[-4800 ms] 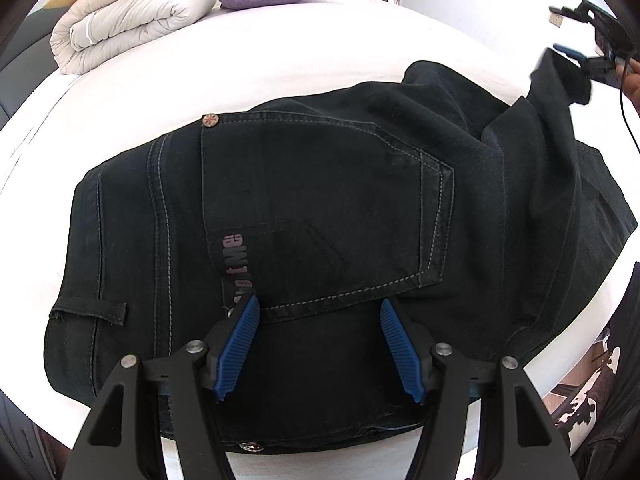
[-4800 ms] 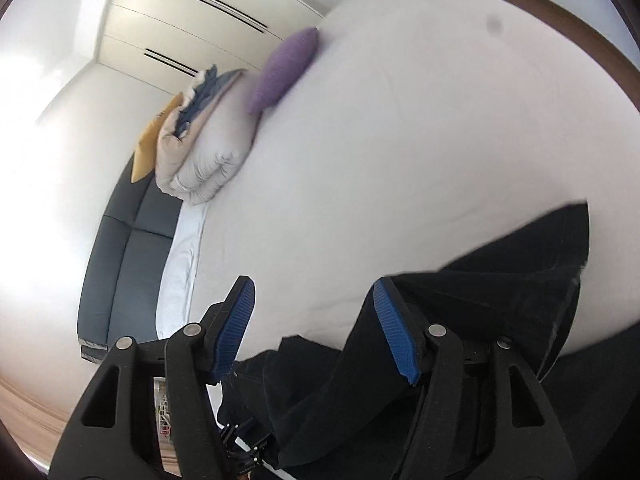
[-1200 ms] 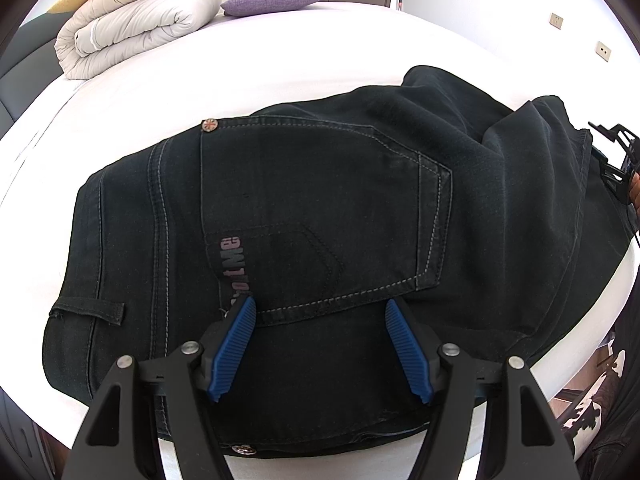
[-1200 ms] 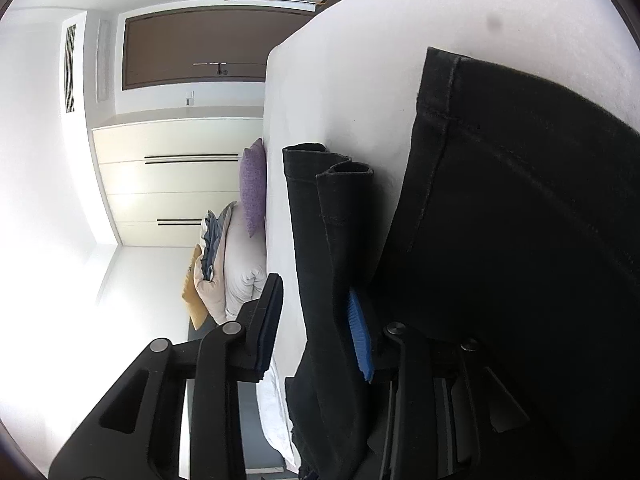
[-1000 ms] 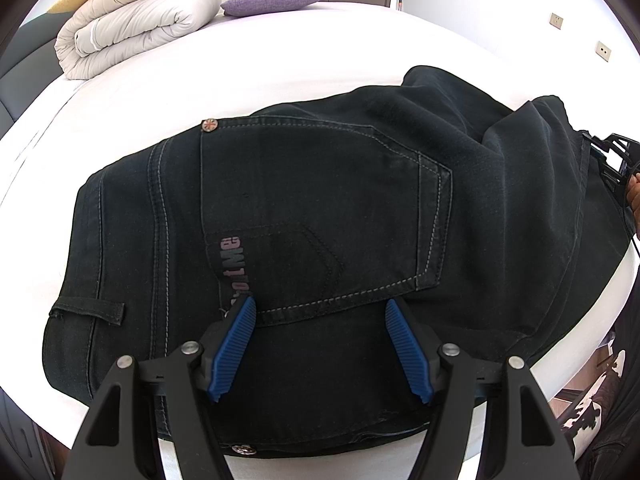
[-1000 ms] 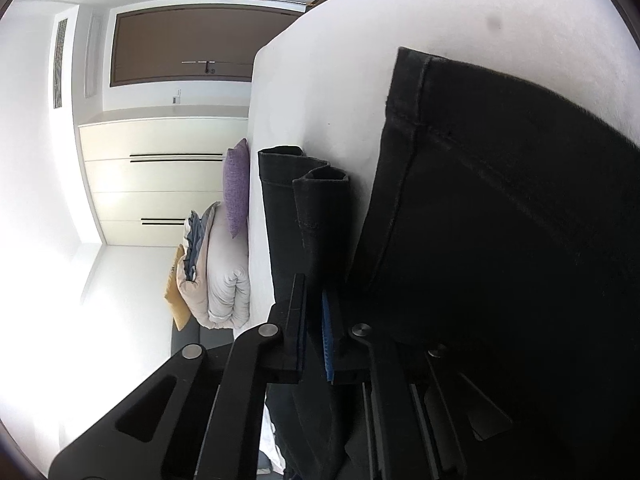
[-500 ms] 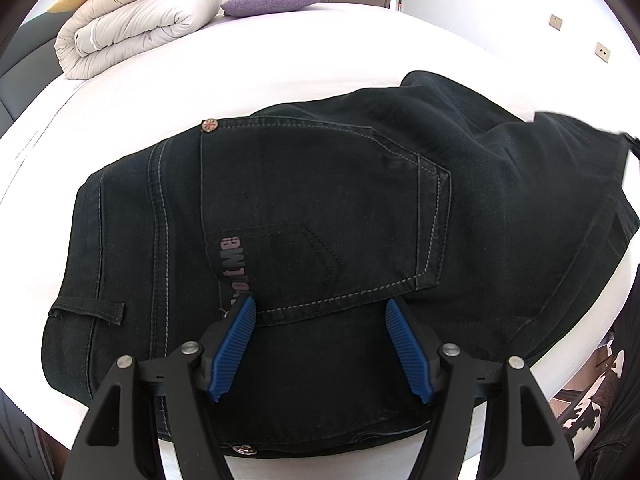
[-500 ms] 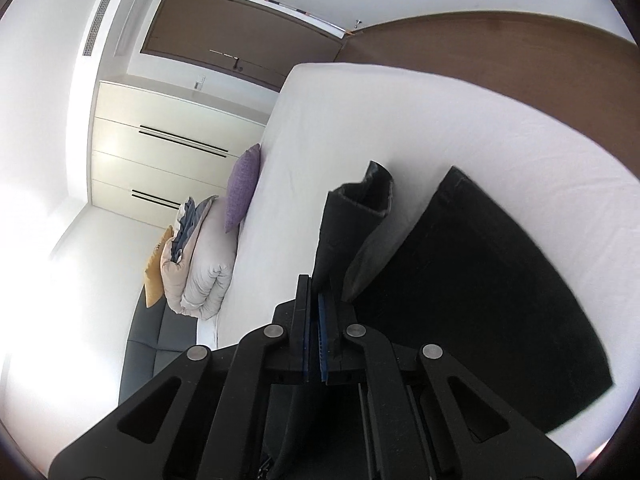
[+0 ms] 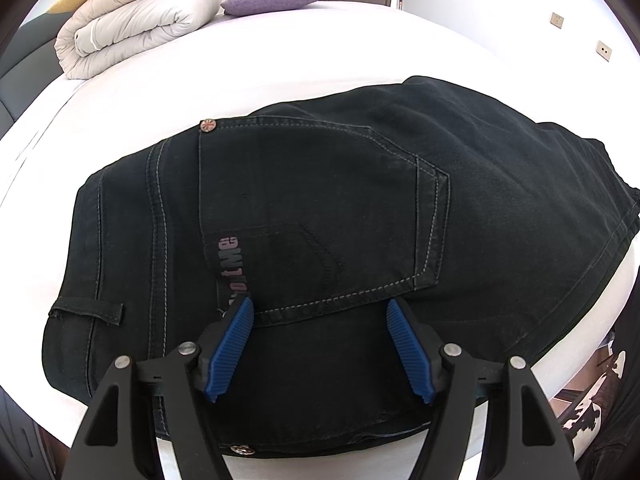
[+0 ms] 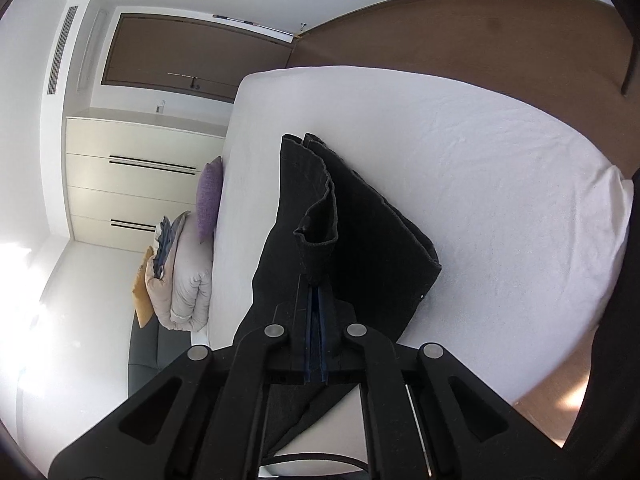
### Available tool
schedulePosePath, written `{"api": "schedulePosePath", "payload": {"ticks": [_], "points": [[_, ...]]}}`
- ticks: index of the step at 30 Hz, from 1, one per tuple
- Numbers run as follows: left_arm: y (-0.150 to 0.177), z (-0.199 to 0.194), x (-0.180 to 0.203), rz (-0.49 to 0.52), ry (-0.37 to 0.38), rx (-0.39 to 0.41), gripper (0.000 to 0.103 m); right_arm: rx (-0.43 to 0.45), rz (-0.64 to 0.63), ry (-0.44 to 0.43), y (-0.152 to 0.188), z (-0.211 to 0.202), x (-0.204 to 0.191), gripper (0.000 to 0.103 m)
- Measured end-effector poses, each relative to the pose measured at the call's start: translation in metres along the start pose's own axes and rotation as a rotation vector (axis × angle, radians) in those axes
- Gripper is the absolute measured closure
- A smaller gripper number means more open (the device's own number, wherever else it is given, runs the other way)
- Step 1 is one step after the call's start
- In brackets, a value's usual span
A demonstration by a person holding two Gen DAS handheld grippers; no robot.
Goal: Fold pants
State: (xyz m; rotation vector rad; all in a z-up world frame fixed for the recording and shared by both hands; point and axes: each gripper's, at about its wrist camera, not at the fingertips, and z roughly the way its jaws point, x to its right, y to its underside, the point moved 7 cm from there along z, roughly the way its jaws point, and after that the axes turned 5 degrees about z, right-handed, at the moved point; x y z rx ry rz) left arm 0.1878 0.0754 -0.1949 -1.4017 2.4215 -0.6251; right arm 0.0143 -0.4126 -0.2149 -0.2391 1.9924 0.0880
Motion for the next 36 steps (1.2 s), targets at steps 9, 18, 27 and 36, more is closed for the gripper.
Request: {"api": "schedulePosePath", "payload": {"ticks": [9, 18, 27, 36], "points": [[0.0, -0.001, 0.001, 0.002, 0.003, 0.001, 0.031, -0.002, 0.085, 0.063, -0.005, -0.003, 0.041, 0.1], [0.0, -0.001, 0.001, 0.002, 0.001, 0.0, 0.031, -0.008, 0.103, -0.026, -0.017, 0.011, 0.032, 0.051], [0.002, -0.001, 0.0, 0.0, -0.003, -0.003, 0.031, -0.006, 0.004, 0.014, -0.027, 0.023, 0.025, 0.101], [0.002, -0.002, 0.001, 0.004, -0.003, -0.004, 0.031, -0.011, -0.015, 0.08, -0.03, 0.015, 0.039, 0.102]]}}
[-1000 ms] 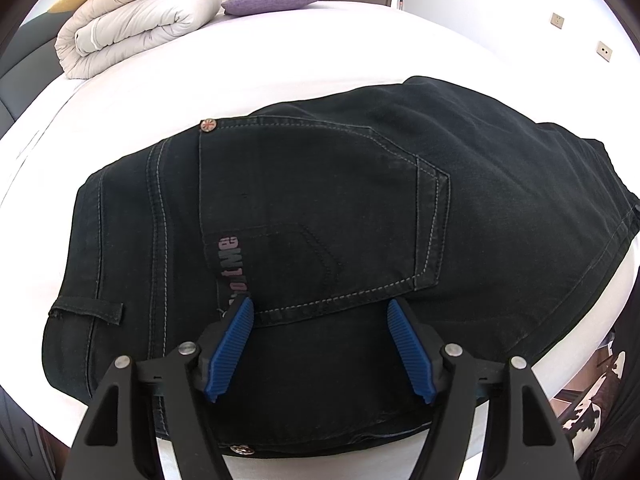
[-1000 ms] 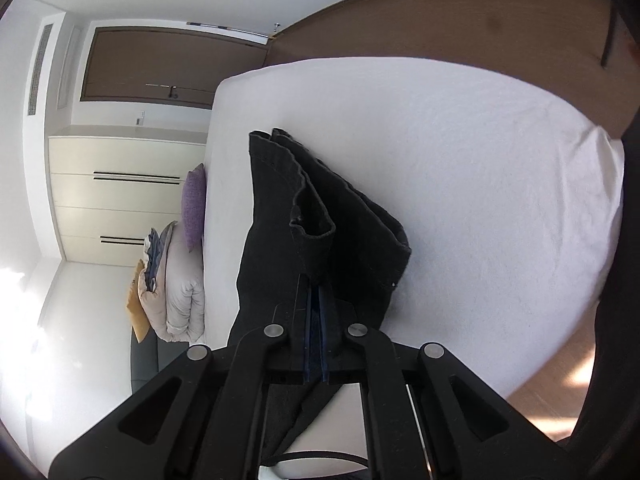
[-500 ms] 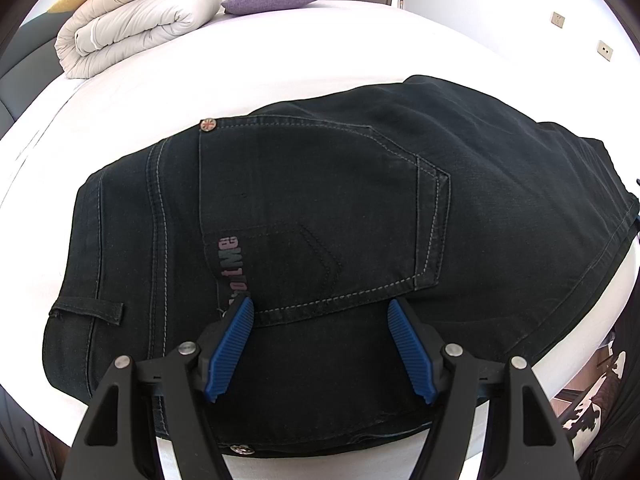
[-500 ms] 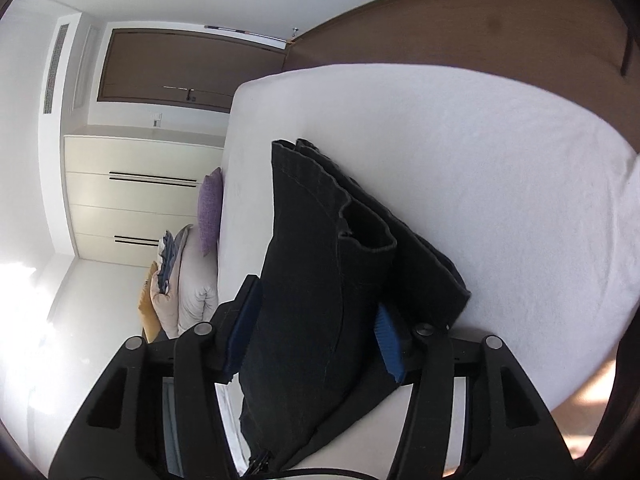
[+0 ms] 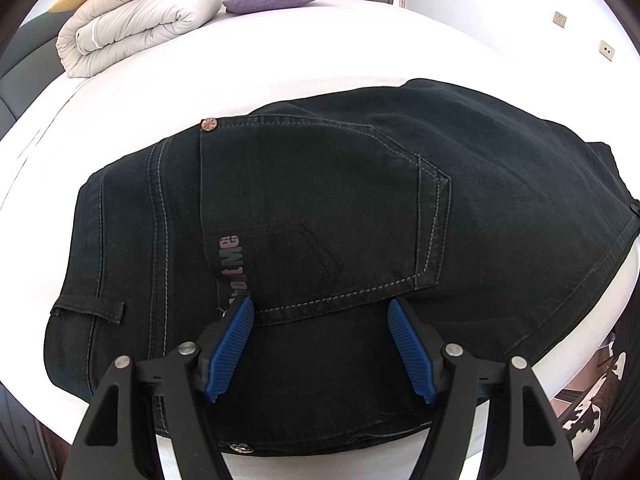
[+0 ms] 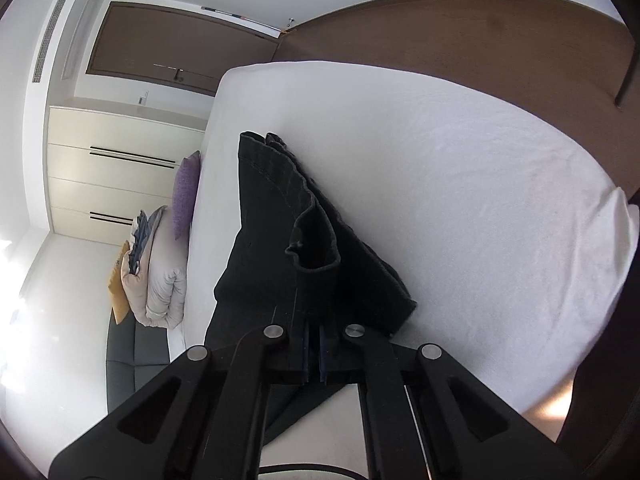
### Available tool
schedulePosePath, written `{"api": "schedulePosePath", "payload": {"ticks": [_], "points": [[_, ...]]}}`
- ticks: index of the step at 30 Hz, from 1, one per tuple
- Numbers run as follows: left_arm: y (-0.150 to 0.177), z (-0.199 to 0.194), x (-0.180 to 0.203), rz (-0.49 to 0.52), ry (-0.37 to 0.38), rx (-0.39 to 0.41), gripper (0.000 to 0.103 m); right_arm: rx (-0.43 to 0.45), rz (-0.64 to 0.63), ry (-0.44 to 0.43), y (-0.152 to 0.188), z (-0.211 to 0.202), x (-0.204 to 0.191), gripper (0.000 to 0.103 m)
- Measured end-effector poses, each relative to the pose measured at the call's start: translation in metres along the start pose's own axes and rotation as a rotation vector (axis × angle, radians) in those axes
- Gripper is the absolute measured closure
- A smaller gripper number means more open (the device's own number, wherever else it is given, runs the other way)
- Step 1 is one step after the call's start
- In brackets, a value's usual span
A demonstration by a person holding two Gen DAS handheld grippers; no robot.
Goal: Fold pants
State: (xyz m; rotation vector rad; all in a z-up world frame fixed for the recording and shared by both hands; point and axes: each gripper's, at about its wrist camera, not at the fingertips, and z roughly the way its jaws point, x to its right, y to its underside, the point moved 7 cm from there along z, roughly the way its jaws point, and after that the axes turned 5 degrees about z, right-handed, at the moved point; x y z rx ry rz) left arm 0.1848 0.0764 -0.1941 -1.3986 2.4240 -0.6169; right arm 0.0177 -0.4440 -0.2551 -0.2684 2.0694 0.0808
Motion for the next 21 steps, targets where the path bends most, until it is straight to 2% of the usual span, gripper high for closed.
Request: {"api": "schedulePosePath", "payload": {"ticks": [9, 12, 13, 15, 18, 21], "points": [[0.0, -0.001, 0.001, 0.021, 0.009, -0.018, 0.031, -0.009, 0.049, -0.016, -0.003, -0.003, 0.014, 0.102], [0.001, -0.001, 0.001, 0.019, 0.01, -0.008, 0.031, -0.035, 0.1, -0.084, -0.004, -0.004, 0.02, 0.102], [0.002, -0.002, 0.001, 0.019, 0.011, -0.005, 0.031, -0.046, 0.117, -0.103, -0.005, -0.006, 0.022, 0.098], [0.003, -0.003, 0.0, 0.019, 0.014, -0.001, 0.031, -0.01, 0.084, -0.082, -0.007, -0.018, 0.019, 0.094], [0.005, -0.003, -0.002, 0.02, 0.021, 0.009, 0.031, 0.104, -0.006, 0.026, -0.017, -0.05, 0.014, 0.091], [0.01, -0.005, -0.004, 0.013, 0.029, 0.024, 0.031, 0.134, -0.073, 0.034, -0.014, -0.07, -0.003, 0.091]]}}
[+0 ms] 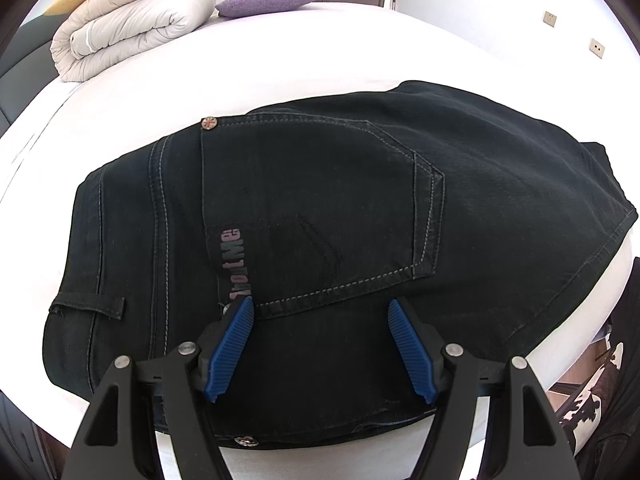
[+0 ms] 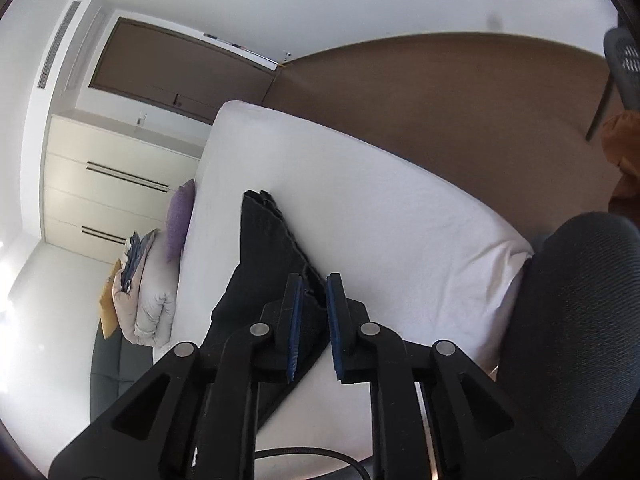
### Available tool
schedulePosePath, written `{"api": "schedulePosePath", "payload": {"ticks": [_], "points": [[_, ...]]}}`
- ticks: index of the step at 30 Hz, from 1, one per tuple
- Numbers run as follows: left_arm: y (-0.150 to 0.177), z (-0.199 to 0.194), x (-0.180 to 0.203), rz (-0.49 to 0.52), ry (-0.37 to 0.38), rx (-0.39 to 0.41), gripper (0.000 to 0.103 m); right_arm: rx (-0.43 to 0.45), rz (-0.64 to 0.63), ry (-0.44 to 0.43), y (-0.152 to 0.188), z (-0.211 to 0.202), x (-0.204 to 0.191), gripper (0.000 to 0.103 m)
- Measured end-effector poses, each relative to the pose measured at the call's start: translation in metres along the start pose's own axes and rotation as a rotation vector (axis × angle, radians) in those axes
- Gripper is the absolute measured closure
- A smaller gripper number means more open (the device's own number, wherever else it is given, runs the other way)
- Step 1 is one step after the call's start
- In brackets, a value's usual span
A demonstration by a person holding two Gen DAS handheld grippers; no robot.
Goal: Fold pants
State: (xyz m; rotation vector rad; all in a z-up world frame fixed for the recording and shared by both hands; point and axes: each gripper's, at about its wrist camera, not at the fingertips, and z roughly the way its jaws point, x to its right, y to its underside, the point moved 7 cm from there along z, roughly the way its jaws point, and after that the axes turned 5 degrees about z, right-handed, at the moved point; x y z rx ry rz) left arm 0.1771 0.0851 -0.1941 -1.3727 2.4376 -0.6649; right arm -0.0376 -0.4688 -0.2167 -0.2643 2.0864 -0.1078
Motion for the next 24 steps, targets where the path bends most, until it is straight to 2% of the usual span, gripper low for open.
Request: {"api": "schedulePosePath", "payload": {"ticks": [2, 4, 5, 6, 8, 10, 14, 16, 18, 20, 24], "points": [[0.002, 0.001, -0.003, -0.002, 0.001, 0.003, 0.031, -0.033, -0.054, -0.065, 0.012, -0.001, -0.025, 0.088], [0.002, 0.001, -0.004, -0.001, 0.0, 0.004, 0.031, -0.13, -0.067, -0.178, 0.04, 0.011, -0.057, 0.057], [0.003, 0.0, -0.004, -0.001, 0.0, 0.005, 0.031, -0.177, -0.068, -0.224, 0.055, 0.019, -0.071, 0.024], [0.004, 0.001, -0.005, 0.0, 0.0, 0.006, 0.031, -0.219, -0.069, -0.272, 0.071, 0.026, -0.084, 0.015], [0.005, 0.0, -0.004, -0.002, 0.003, 0.008, 0.031, -0.354, -0.095, -0.352, 0.114, 0.048, -0.111, 0.015], [0.007, -0.002, -0.004, -0.002, 0.007, 0.01, 0.031, -0.554, -0.123, -0.386, 0.166, 0.075, -0.13, 0.017], [0.01, -0.003, -0.004, -0.001, 0.009, 0.012, 0.031, -0.763, -0.083, -0.395, 0.233, 0.111, -0.14, 0.021], [0.01, -0.004, -0.003, -0.001, 0.009, 0.012, 0.031, -0.824, -0.06, -0.363, 0.255, 0.125, -0.135, 0.026], [0.01, -0.004, -0.003, -0.003, 0.011, 0.013, 0.031, -0.868, -0.044, -0.336, 0.272, 0.141, -0.129, 0.041], [0.01, -0.004, -0.003, -0.003, 0.011, 0.013, 0.031, -0.892, -0.049, -0.295, 0.288, 0.153, -0.122, 0.045], [0.01, -0.004, -0.003, -0.004, 0.011, 0.013, 0.031, -0.92, -0.041, -0.275, 0.307, 0.16, -0.115, 0.045]]}}
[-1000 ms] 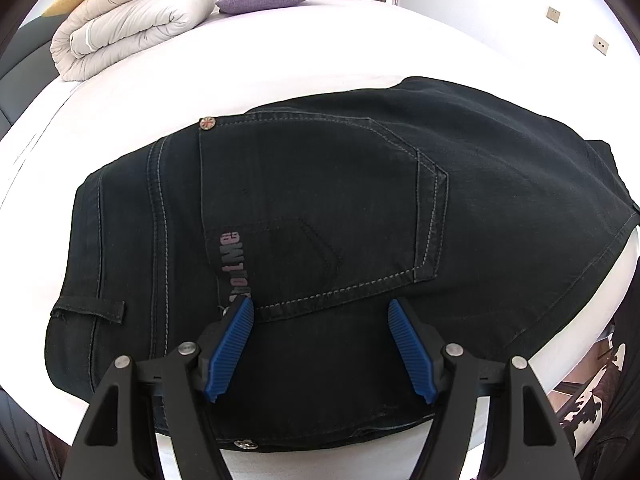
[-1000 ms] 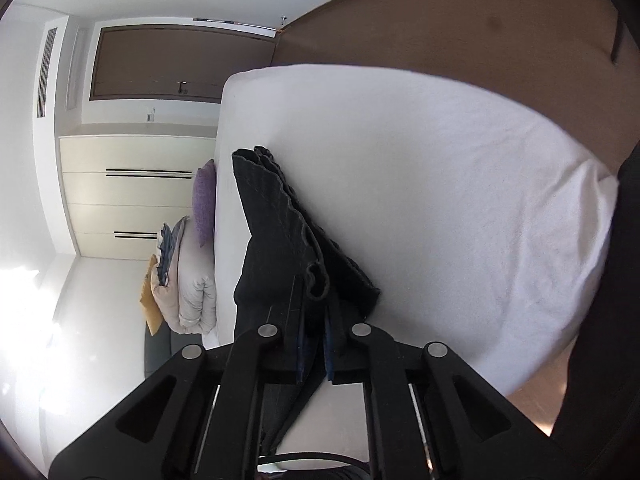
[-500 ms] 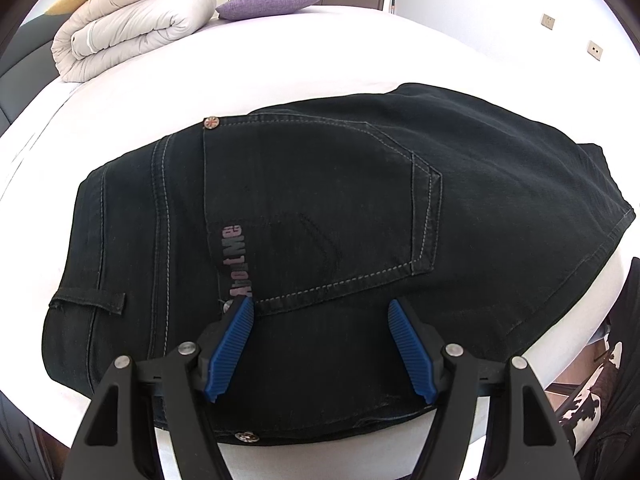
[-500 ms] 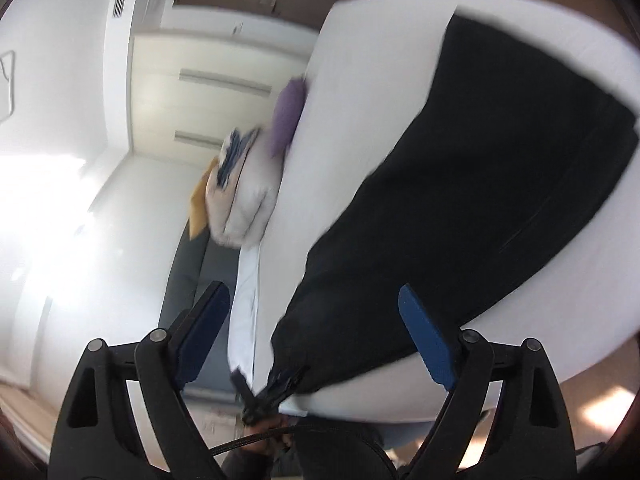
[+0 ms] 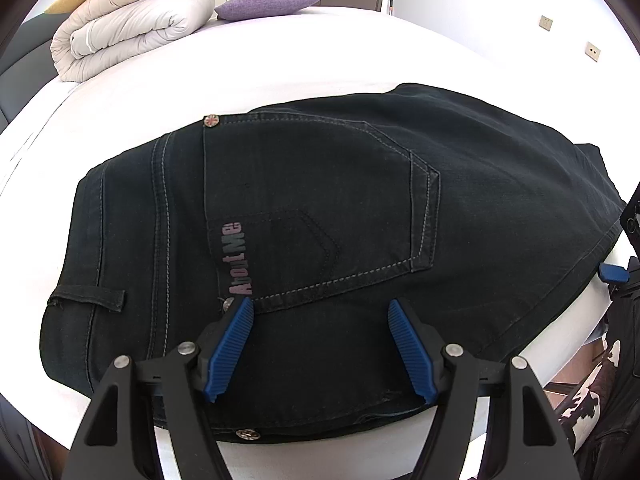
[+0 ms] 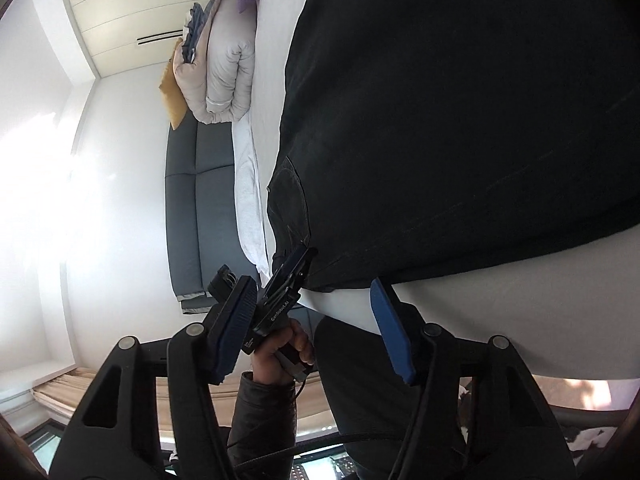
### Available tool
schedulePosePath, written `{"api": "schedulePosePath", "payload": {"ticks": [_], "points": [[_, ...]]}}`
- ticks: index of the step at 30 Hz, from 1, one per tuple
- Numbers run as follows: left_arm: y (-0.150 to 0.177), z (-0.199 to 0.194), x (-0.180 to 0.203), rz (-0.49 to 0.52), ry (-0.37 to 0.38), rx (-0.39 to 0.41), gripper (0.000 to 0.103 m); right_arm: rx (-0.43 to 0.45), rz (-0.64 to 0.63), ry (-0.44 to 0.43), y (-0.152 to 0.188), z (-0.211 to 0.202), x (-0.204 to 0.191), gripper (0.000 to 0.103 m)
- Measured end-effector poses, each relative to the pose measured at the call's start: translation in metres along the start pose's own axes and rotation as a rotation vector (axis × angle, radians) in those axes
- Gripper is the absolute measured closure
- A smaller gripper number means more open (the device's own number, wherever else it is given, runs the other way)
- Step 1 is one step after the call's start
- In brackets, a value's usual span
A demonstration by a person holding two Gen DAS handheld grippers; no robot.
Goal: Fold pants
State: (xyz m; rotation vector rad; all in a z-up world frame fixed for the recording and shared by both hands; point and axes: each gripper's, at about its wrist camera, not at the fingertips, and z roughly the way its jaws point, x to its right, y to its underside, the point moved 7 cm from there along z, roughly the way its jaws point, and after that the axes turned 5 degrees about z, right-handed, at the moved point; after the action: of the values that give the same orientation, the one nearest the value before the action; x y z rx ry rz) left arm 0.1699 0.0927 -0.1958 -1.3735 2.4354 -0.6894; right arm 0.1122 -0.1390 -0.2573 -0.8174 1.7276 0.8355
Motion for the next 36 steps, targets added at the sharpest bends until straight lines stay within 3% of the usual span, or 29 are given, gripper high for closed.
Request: {"api": "schedulePosePath", "payload": {"ticks": [11, 19, 26, 31, 36], "points": [[0.0, 0.0, 0.001, 0.001, -0.004, -0.001, 0.031, -0.016, 0.054, 0.015, 0.002, 0.013, 0.01, 0.045], [0.0, 0.0, 0.001, 0.001, -0.004, -0.001, 0.031, 0.034, 0.116, 0.014, -0.01, 0.005, 0.014, 0.047], [0.0, 0.001, 0.001, 0.004, -0.004, 0.002, 0.031, 0.043, 0.127, 0.085, -0.02, 0.009, 0.026, 0.099], [-0.001, 0.001, 0.002, 0.011, 0.0, 0.001, 0.031, 0.041, 0.025, 0.168, -0.013, 0.003, 0.024, 0.102], [0.001, 0.0, 0.003, 0.021, 0.0, 0.0, 0.031, 0.044, 0.01, 0.175, -0.009, -0.004, 0.028, 0.102]]}}
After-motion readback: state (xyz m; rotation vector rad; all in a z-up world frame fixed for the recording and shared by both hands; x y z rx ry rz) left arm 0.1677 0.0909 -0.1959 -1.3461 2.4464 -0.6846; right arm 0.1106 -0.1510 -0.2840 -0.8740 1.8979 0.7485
